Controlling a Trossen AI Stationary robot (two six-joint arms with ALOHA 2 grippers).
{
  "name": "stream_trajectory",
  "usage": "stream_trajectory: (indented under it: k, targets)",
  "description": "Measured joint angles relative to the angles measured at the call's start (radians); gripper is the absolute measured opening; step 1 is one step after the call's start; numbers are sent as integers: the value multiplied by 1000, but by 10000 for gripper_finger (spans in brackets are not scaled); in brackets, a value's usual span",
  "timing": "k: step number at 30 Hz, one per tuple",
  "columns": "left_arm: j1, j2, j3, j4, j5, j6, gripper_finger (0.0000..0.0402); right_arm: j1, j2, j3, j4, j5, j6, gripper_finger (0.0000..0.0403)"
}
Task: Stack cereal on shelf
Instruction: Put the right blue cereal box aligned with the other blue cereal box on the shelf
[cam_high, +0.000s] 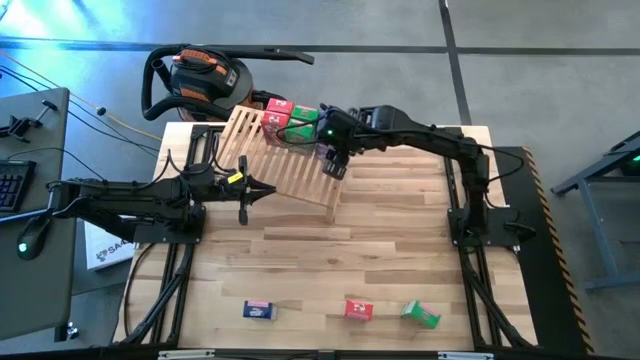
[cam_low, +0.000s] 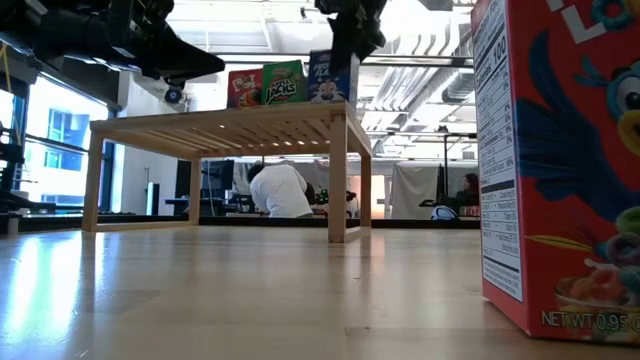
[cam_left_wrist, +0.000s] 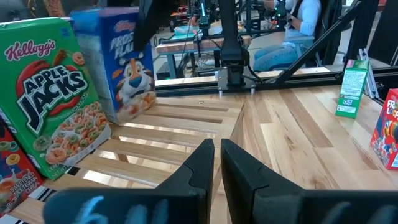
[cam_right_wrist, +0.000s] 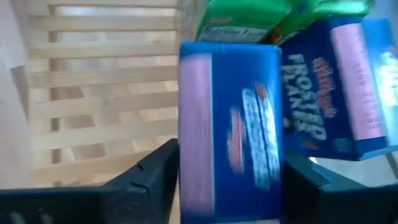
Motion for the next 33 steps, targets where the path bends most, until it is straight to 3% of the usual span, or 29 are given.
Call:
stream_trajectory:
  k: [7, 14, 18, 24, 33]
  targets:
    - [0, 0, 0, 0, 0, 0, 21, 11, 0, 2, 24, 101, -33, 251]
    - [0, 0, 0, -1, 0, 0, 21, 63, -57, 2, 98, 171, -107, 257]
    - [0, 0, 0, -2, 0, 0, 21, 99, -106, 3, 33, 195, -65, 252]
    - [0, 0, 0, 0, 0, 0, 21, 85, -111, -15, -136, 110, 89, 184]
    - [0, 0, 0, 0, 0, -3, 21, 26, -107, -214, -6, 50, 84, 20]
